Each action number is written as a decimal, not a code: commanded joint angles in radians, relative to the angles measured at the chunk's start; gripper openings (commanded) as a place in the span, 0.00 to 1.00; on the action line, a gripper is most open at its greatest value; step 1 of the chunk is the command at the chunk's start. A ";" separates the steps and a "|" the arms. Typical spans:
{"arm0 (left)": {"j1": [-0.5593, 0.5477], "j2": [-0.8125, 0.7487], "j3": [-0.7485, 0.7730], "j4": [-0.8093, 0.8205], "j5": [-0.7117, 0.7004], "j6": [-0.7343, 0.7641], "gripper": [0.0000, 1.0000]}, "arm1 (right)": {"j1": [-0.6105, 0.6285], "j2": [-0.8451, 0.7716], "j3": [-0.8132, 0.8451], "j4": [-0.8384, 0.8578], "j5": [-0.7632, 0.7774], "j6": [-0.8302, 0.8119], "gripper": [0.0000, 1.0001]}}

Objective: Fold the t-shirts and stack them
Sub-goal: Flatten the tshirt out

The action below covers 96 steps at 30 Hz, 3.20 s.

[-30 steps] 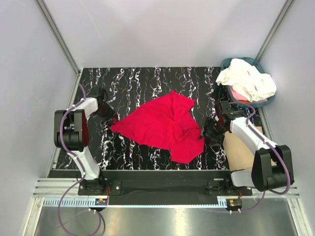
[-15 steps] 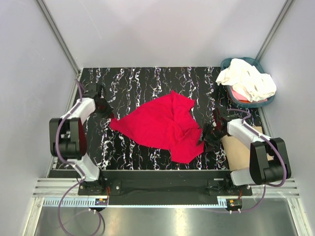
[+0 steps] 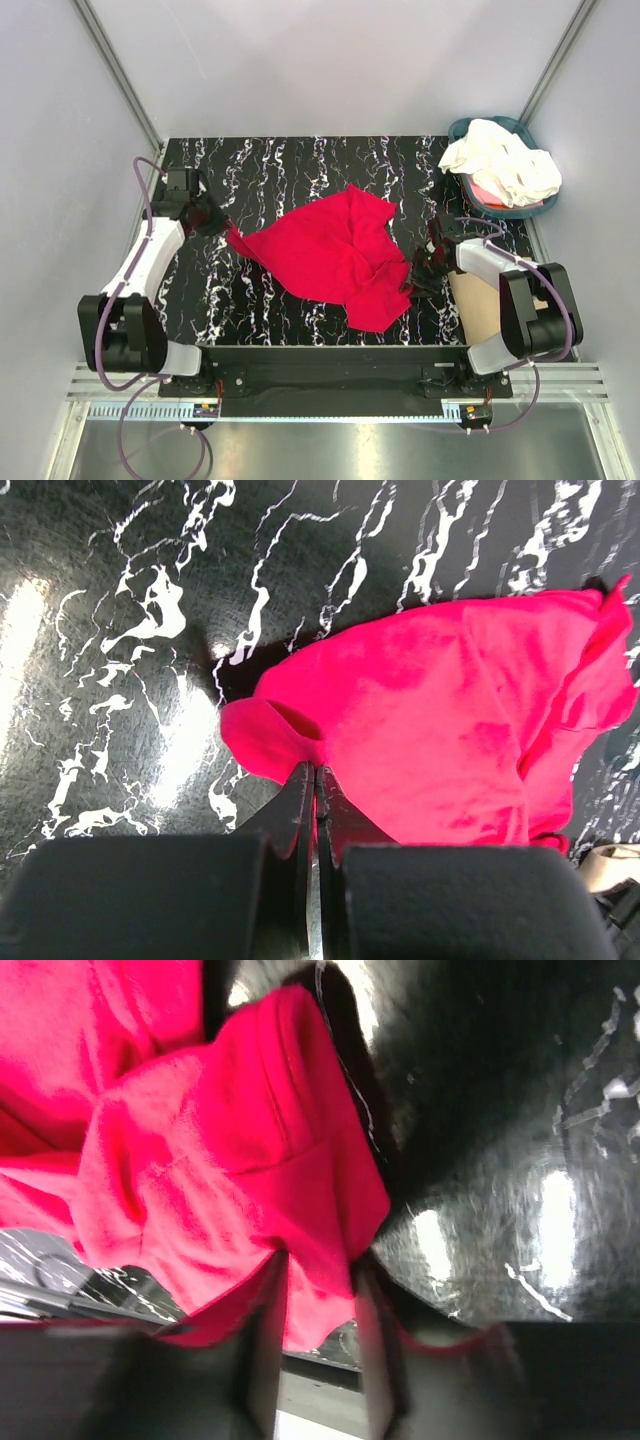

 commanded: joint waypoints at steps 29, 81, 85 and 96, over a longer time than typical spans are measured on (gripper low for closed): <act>0.005 -0.352 0.360 0.148 -0.308 0.078 0.00 | -0.013 -0.119 0.997 -0.610 -0.015 0.072 0.00; -0.114 0.133 -0.017 0.090 0.058 0.110 0.59 | -0.014 0.156 0.488 -0.293 0.144 -0.095 0.57; -0.131 0.334 0.104 0.087 0.126 0.060 0.60 | -0.013 0.314 0.556 -0.248 0.144 -0.084 0.55; -0.061 0.609 0.223 0.077 0.127 -0.054 0.63 | -0.011 0.495 0.646 -0.118 0.213 -0.038 0.54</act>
